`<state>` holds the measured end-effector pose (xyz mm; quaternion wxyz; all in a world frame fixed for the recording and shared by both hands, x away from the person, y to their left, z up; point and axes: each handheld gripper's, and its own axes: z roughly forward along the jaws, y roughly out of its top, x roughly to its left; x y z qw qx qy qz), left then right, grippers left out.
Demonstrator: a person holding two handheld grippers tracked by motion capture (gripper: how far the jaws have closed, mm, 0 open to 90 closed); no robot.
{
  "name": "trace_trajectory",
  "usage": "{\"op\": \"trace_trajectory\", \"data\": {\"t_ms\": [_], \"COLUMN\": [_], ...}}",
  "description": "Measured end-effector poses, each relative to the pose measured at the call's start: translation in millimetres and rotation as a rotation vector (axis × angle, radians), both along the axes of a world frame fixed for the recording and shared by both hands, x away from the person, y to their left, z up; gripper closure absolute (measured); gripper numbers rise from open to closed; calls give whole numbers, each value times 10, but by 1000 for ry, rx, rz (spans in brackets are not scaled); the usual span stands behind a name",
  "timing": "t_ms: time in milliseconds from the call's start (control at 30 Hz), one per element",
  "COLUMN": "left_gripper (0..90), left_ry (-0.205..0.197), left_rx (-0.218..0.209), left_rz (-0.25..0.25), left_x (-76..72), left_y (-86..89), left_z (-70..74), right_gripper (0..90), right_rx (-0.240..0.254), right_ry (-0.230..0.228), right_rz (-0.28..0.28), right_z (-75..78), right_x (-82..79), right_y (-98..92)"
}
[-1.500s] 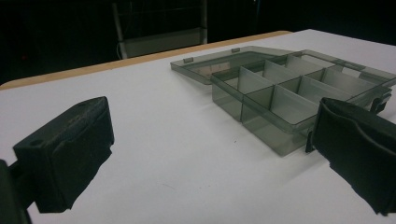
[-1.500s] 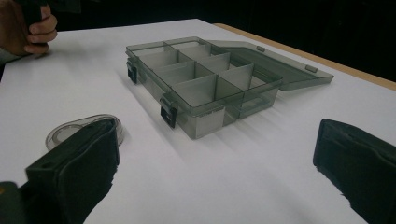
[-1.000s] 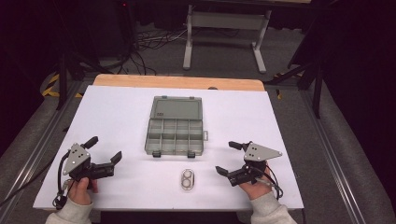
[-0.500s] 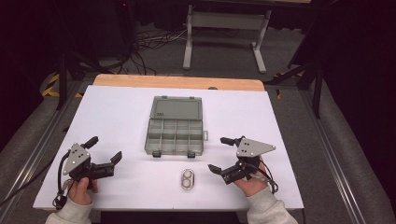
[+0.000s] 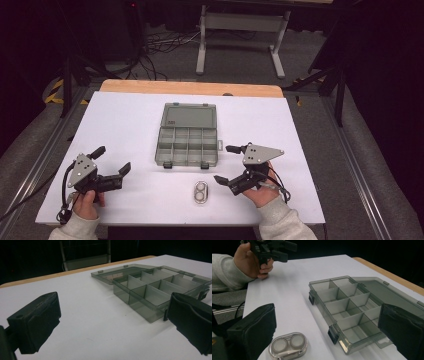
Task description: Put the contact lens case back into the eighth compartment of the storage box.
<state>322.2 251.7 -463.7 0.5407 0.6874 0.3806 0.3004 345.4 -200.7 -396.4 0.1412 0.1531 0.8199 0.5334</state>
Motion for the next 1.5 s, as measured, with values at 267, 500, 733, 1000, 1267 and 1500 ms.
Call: {"op": "trace_trajectory", "data": {"t_ms": [267, 500, 733, 1000, 1267, 1500], "left_gripper": [2, 2, 2, 2, 2, 2], "left_ry": [-1, -1, -2, -2, -2, -2], "left_rx": [-2, -1, -1, -1, -1, -2], "left_rz": [0, -1, -2, -3, -4, -3], "left_x": [1, 0, 1, 1, 1, 3], "left_y": [-2, -2, -3, -3, -3, -4], "left_z": [-1, 0, -1, -1, -1, -2], "right_gripper": [23, 23, 22, 20, 18, 21], "right_rx": [-16, -27, -38, -50, -64, -80], "right_ry": [2, 6, 11, 21, 38, 75], "right_rz": [52, 83, 110, 138, 165, 241], "right_z": [39, 64, 62, 52, 31, 23], "right_x": [49, 75, 108, 143, 150, 148], "right_y": [164, 279, 377, 492, 596, 649]}}
